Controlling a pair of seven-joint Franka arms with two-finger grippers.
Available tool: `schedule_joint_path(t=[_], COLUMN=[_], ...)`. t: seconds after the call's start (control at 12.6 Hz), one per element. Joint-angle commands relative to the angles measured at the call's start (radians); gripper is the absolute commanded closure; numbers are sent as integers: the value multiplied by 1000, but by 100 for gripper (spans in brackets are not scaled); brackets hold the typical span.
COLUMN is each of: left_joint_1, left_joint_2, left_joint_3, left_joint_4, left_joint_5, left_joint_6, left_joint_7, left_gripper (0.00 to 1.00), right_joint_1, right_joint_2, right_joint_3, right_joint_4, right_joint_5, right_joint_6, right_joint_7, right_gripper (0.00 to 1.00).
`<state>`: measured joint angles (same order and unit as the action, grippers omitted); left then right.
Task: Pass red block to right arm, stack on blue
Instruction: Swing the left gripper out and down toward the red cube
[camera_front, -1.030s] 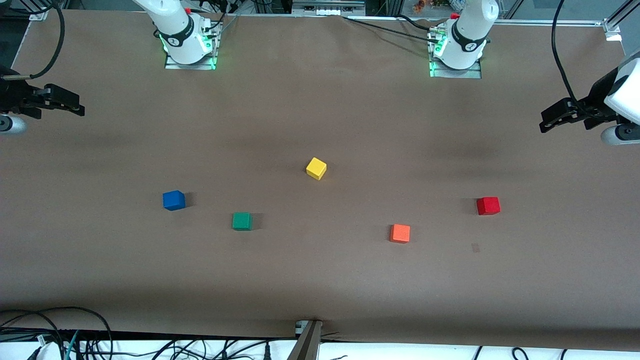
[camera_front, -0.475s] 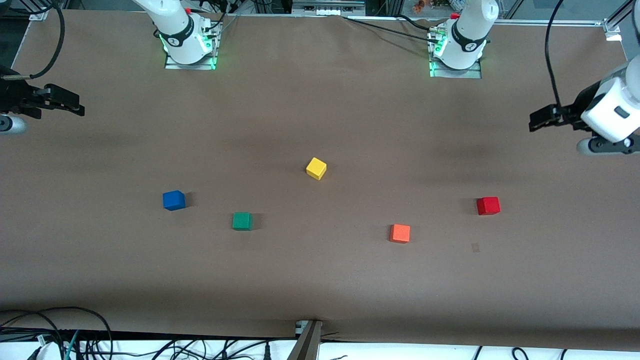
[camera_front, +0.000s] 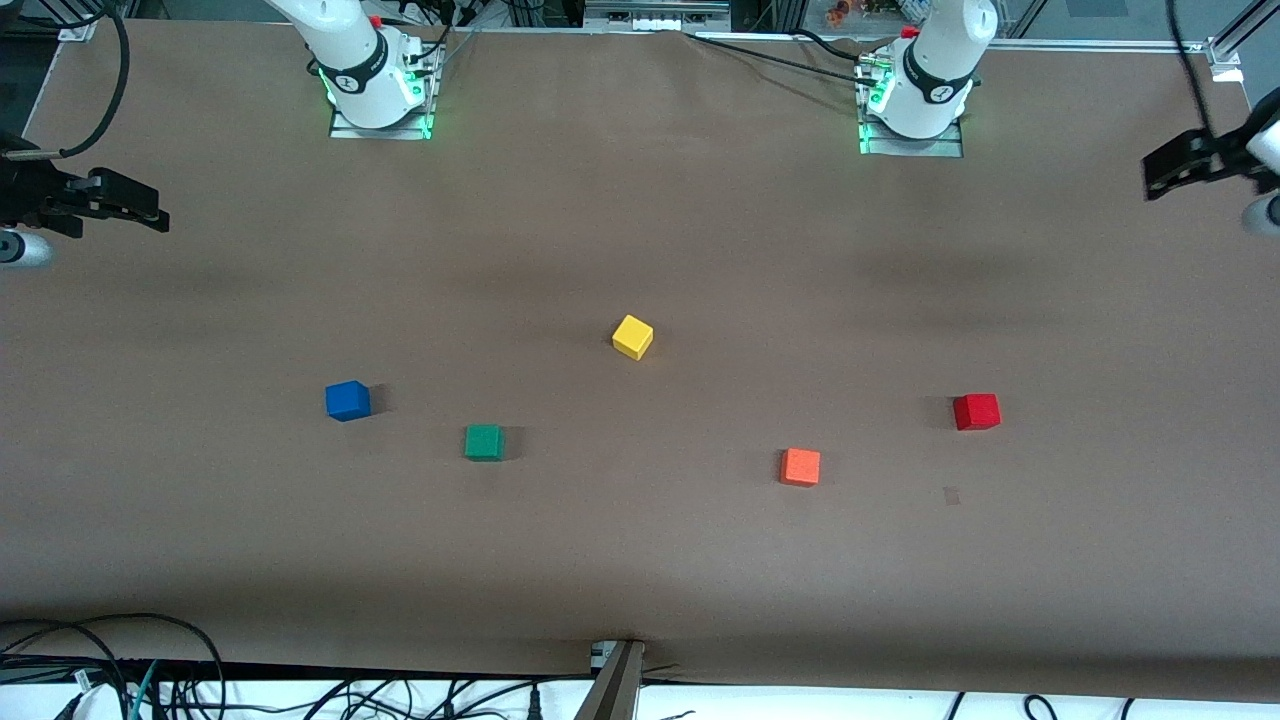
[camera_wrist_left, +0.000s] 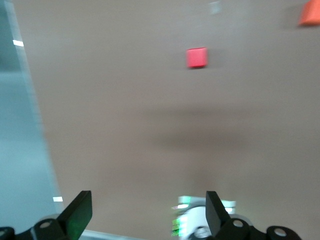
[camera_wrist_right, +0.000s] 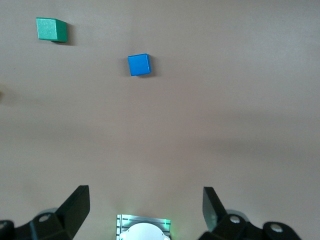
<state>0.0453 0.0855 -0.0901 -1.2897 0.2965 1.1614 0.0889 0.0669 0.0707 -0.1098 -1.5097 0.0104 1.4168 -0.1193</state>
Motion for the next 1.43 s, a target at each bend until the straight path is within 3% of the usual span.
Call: schedule_joint_path(t=[0.0, 0.16, 0.4, 0.63, 0.95, 1.35], left_joint_1=[10, 59, 247, 463, 635, 752], left_joint_2=[2, 3, 19, 126, 313, 509], left_joint_3=[10, 56, 87, 85, 85, 78], left_joint_4=[56, 62, 62, 55, 53, 58], left_joint_5=[223, 340, 385, 362, 265, -32], left_joint_6=[-52, -22, 229, 521, 812, 922], left_joint_7=[197, 355, 628, 878, 1255, 1720], left_gripper=[0, 0, 0, 0, 0, 0], right_joint_1=[-9, -9, -9, -9, -9, -9], right_joint_2=[6, 6, 9, 9, 9, 12], right_joint_3=[7, 7, 7, 7, 7, 7], right_joint_4=[19, 19, 19, 19, 19, 19], right_joint_5=[5, 5, 5, 3, 3, 5], right_joint_6=[-7, -9, -9, -7, -9, -9], right_joint_7=[3, 1, 1, 1, 0, -3], right_gripper=[0, 0, 0, 0, 0, 0])
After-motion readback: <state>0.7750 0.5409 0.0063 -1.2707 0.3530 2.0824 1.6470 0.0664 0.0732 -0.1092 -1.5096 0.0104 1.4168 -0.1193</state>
